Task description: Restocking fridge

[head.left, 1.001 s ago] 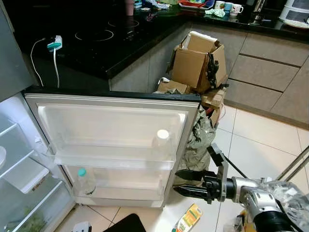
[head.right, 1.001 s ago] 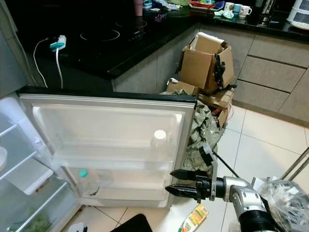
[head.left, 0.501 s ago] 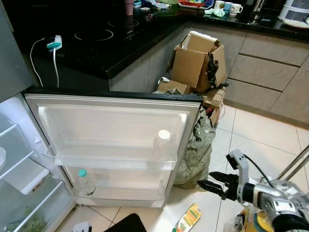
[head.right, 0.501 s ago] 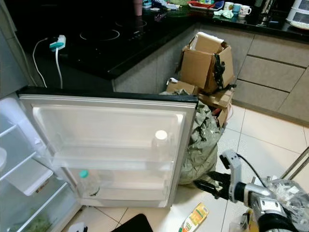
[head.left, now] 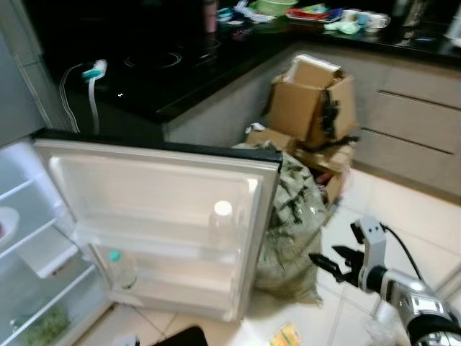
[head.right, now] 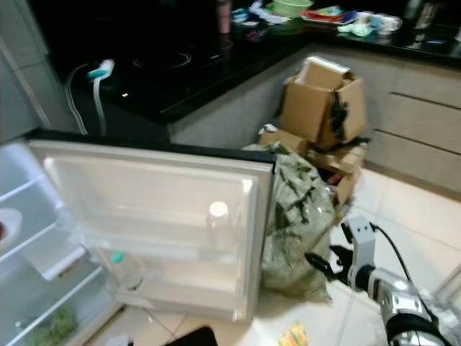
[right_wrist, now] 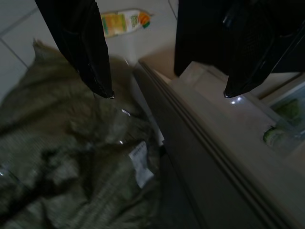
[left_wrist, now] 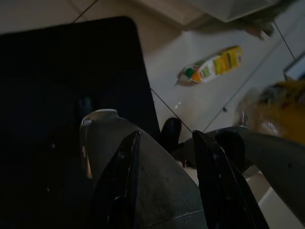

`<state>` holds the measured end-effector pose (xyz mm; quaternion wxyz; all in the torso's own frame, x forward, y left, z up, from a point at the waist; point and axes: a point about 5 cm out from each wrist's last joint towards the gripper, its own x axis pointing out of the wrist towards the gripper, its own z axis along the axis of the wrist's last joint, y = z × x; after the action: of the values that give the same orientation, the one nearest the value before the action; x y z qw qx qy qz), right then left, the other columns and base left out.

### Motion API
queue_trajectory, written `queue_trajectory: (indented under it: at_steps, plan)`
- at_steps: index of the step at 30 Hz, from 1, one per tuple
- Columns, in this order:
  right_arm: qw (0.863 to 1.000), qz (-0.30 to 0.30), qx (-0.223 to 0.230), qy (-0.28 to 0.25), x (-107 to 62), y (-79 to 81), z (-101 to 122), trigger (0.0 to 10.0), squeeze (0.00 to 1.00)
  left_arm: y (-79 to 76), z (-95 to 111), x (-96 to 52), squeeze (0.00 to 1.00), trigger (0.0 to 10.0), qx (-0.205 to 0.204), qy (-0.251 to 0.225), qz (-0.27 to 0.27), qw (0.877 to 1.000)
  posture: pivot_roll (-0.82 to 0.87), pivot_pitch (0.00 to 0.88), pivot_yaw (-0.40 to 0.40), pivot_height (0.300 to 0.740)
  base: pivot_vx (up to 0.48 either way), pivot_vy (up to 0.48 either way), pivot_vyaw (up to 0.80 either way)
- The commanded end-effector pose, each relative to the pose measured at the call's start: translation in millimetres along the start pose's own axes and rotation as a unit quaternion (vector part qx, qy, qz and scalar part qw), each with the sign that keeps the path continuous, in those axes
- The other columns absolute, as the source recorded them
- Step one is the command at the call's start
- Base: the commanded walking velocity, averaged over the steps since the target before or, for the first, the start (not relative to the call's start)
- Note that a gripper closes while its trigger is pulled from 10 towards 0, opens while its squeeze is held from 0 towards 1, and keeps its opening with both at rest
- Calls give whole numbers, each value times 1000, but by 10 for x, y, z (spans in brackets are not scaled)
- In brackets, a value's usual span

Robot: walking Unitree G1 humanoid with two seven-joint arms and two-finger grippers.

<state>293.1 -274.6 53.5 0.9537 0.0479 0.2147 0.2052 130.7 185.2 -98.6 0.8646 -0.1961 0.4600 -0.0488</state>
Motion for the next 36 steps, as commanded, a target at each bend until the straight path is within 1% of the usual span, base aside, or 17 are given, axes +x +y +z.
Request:
queue_trajectory:
  at_steps: [1,11,13,14,15,17,18,19,21,23,24,26,29,30,32,33,36]
  plan:
    - [1000,0,3,11,26,41,-88,10000,0,42,-111,-40,0,10000,-3,21,9,1000,-61,45,-28,740,0,0,0]
    - [999,-29,-14,8,10,-15,-72,10000,0,45,-115,-42,0,10000,-3,22,11,1000,-63,47,-30,740,0,0,0]
    - [998,-58,-18,7,-11,-72,-54,10000,0,43,-116,-41,0,10000,-2,23,11,1000,-63,47,-30,740,0,0,0]
    - [995,-97,-20,10,-42,-142,-43,10000,0,43,-118,-41,0,10000,-2,23,11,1000,-62,49,-33,740,0,0,0]
    - [995,-97,-20,10,-42,-142,-43,10000,0,43,-118,-41,0,10000,-2,23,11,1000,-62,49,-33,740,0,0,0]
    - [984,-178,-13,7,-141,-306,6,10000,0,42,-123,-42,0,10000,-2,23,11,1000,-60,52,-34,740,0,0,0]
    - [979,-203,-9,2,-181,-362,31,10000,0,42,-126,-42,0,10000,-2,23,11,1000,-60,52,-34,740,0,0,0]
    - [975,-223,-8,-8,-220,-413,77,10000,0,43,-129,-44,0,10000,-2,24,11,1000,-61,54,-33,740,0,0,0]
    - [970,-241,-2,-33,-255,-469,173,10000,0,48,-137,-49,0,10000,-1,25,11,1000,-61,57,-31,740,0,0,0]
    - [968,-238,20,-75,-245,-489,326,10000,0,58,-147,-57,0,10000,1,27,12,1000,-59,60,-29,740,0,0,0]
    - [968,-238,20,-75,-245,-489,326,10000,0,58,-147,-57,0,10000,1,27,12,1000,-59,60,-29,740,0,0,0]
    - [970,-222,25,-100,-196,-464,444,10000,0,67,-154,-64,0,10000,2,28,12,1000,-54,63,-27,740,0,0,0]
    - [973,-197,27,-114,-100,-398,557,10000,0,86,-166,-78,0,10000,4,30,13,999,-41,79,-24,740,0,0,0]
    - [973,-197,27,-114,-100,-398,557,10000,0,86,-166,-78,0,10000,4,30,13,999,-41,79,-24,740,0,0,0]
    - [975,-184,31,-124,-36,-354,637,10000,0,118,-180,-102,0,10000,6,31,15,999,-27,102,-21,740,0,0,0]
    - [974,-179,35,-132,13,-323,713,10000,0,160,-199,-134,0,10000,8,32,16,999,-16,124,-15,740,0,0,0]
    - [975,-172,35,-137,41,-302,757,10000,0,188,-212,-156,0,10000,10,32,17,999,-5,138,-10,740,0,0,0]
